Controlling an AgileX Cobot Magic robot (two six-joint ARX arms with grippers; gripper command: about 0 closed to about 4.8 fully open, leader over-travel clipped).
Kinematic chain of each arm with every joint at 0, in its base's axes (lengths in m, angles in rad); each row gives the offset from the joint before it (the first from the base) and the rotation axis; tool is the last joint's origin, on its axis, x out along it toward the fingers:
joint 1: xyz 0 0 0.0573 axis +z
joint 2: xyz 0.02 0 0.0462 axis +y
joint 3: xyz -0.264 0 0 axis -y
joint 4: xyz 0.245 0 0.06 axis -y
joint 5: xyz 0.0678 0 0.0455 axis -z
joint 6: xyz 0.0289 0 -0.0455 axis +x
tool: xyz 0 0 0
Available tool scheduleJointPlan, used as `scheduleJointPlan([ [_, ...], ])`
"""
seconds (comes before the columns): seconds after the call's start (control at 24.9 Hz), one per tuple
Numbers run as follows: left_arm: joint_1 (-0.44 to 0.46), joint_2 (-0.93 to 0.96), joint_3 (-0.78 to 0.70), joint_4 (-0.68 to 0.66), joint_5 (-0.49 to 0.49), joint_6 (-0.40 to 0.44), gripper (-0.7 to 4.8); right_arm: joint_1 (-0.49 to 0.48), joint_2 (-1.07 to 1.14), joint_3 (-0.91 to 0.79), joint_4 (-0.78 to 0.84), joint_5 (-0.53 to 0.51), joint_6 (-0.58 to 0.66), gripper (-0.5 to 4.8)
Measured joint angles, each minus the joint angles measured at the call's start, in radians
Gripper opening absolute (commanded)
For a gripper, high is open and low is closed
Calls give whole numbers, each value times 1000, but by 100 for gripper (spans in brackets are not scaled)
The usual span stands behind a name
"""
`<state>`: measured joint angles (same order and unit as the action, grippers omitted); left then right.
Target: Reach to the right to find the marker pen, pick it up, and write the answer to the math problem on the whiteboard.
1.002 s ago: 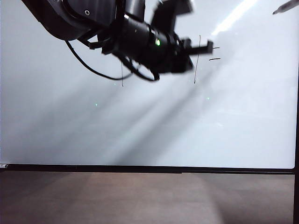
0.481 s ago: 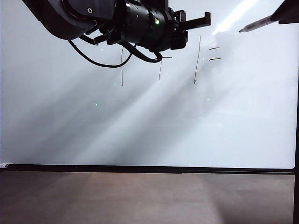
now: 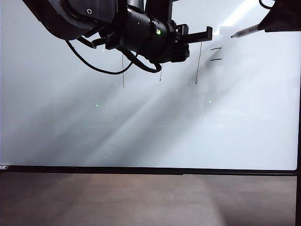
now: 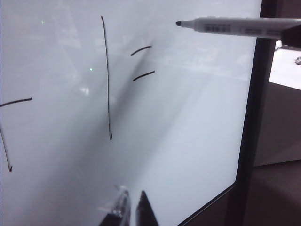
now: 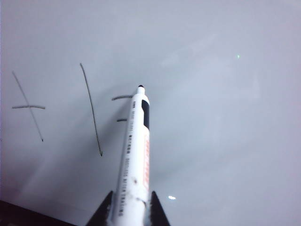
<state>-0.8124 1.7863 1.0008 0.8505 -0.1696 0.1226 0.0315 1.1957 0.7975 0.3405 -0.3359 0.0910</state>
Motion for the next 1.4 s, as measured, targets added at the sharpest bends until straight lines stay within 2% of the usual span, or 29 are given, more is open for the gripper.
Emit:
scheduleJointPlan([
  [1.0, 0, 0, 0, -17, 0, 0, 27, 1, 68, 21, 71, -16, 2, -4],
  [1.4, 0, 0, 0, -17, 0, 0, 27, -1, 68, 21, 88, 24, 2, -4],
])
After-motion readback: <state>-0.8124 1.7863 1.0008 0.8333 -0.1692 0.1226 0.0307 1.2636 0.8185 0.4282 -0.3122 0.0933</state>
